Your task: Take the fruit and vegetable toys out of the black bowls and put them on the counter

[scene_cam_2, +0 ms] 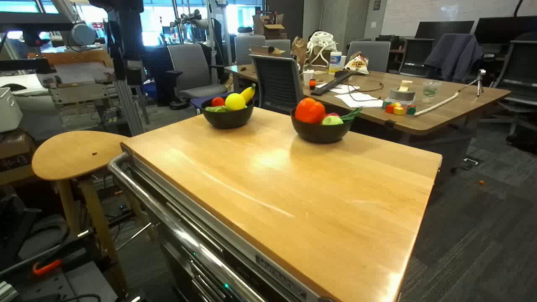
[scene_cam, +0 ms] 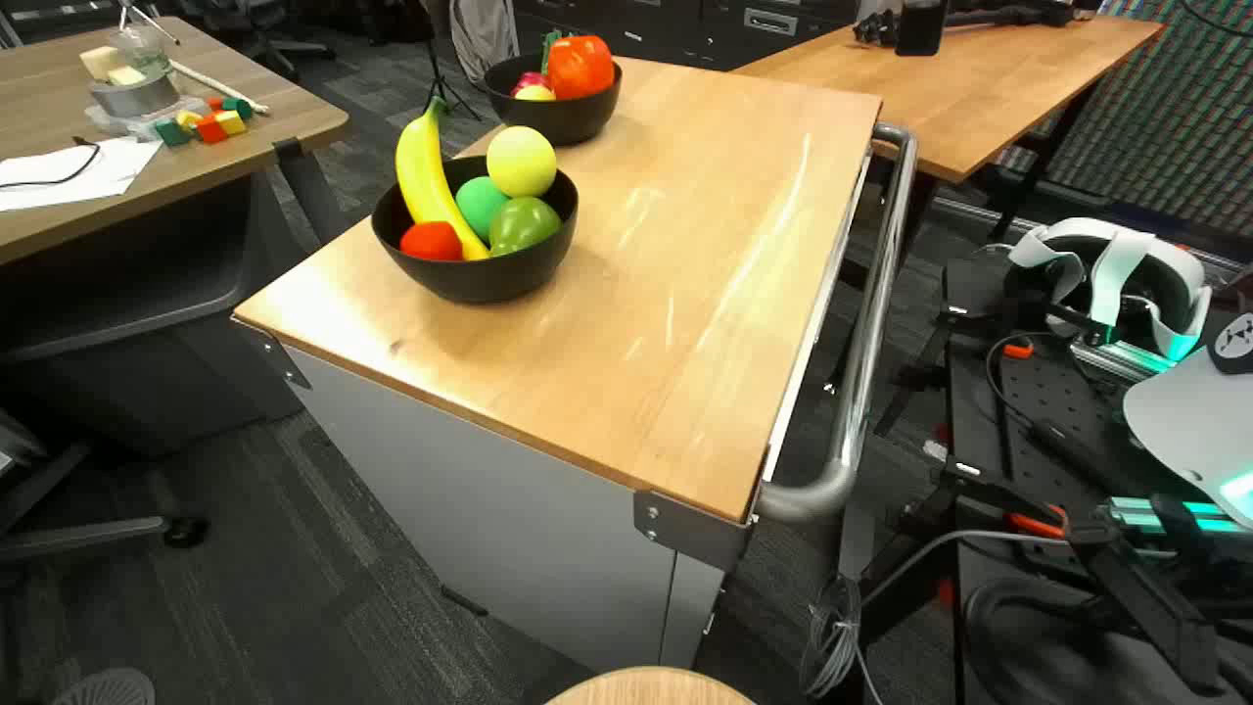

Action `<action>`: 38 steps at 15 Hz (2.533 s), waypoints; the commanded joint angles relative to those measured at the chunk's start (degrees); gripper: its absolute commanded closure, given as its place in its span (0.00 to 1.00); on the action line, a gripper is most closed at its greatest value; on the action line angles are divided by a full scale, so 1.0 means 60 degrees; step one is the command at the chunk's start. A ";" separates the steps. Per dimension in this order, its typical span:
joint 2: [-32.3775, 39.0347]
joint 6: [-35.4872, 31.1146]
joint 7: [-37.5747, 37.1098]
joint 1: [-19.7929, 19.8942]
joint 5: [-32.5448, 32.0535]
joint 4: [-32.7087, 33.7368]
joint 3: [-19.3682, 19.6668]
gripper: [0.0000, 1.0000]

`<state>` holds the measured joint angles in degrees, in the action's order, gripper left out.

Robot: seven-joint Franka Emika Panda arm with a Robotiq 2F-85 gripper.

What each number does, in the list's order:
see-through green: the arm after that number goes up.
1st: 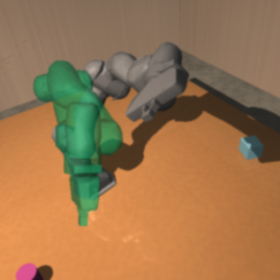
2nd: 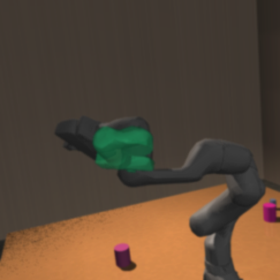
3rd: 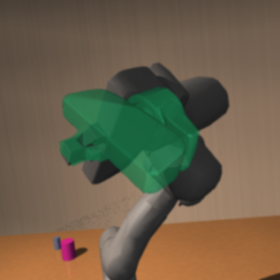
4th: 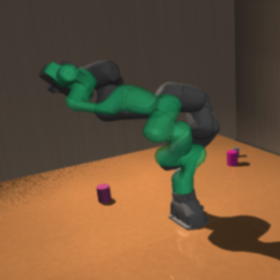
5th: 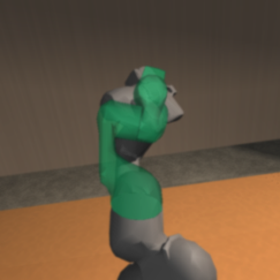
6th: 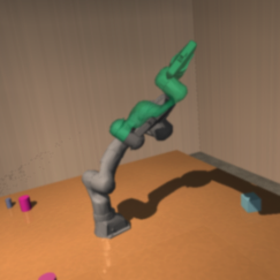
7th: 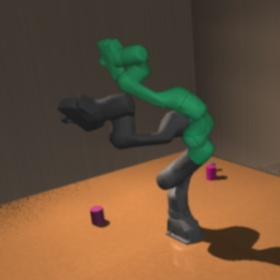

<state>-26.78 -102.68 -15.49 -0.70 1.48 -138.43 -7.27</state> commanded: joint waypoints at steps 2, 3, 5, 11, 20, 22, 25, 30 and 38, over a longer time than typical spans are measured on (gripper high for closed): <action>-0.0004 -0.0001 -0.0017 -0.0053 -0.0021 0.0075 0.0049 0.00; -0.0024 -0.0001 -0.0017 -0.0053 -0.0021 0.0109 0.0048 0.00; -0.0041 -0.0001 -0.0016 -0.0052 -0.0021 0.0137 0.0048 0.00; -0.0331 -0.1538 0.0039 -0.0056 0.0094 -0.0226 0.0121 0.00; 0.0980 -0.5189 0.0037 -0.0010 0.0070 -0.0009 0.0264 0.00; 0.1186 -0.5254 0.0038 -0.0009 0.0077 0.0110 0.0304 0.00; 0.1356 -0.6103 -0.0128 -0.0003 -0.0040 -0.0137 0.0178 0.00; 0.2737 -0.6336 -0.0449 -0.0098 0.0175 0.0553 0.0118 0.00; 0.5260 -0.7957 -0.1701 -0.0330 -0.0683 0.2177 0.0193 0.00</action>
<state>-0.45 -147.25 -21.91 -1.39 -0.15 -130.52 -6.54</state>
